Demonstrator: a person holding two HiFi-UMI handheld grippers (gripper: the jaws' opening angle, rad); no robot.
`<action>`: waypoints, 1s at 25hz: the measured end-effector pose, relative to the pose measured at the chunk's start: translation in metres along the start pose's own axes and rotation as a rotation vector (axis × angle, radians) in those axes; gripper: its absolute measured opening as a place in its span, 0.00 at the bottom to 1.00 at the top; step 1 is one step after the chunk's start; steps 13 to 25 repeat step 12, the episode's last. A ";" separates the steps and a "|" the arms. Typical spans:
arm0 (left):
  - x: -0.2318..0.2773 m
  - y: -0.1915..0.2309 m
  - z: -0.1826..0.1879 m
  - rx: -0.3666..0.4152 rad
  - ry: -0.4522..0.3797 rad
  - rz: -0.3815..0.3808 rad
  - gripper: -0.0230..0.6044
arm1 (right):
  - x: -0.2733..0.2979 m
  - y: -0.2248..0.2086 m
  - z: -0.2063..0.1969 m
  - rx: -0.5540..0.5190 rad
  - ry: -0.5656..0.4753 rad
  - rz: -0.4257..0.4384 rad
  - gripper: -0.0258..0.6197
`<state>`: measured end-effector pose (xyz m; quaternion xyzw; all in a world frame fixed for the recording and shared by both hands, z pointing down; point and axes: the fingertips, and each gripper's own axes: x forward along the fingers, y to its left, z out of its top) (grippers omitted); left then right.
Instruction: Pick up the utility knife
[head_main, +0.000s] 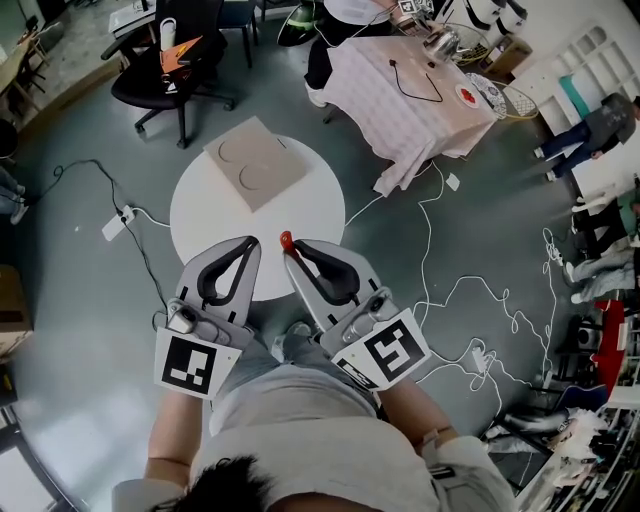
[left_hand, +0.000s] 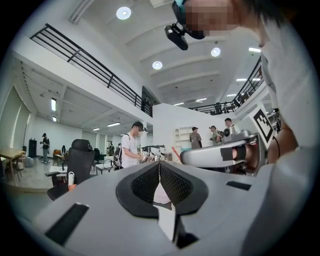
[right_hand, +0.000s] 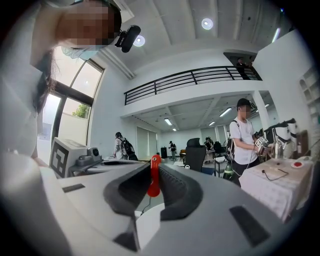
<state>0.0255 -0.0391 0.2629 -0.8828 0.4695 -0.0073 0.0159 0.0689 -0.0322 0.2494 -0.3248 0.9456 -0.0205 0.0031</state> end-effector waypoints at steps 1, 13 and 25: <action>0.000 0.000 0.000 0.000 0.000 0.003 0.05 | 0.000 0.000 0.000 0.000 -0.001 0.003 0.12; -0.001 -0.007 0.004 -0.001 0.001 0.015 0.05 | -0.004 0.003 0.004 -0.007 -0.009 0.025 0.12; -0.001 -0.007 0.004 -0.001 0.001 0.015 0.05 | -0.004 0.003 0.004 -0.007 -0.009 0.025 0.12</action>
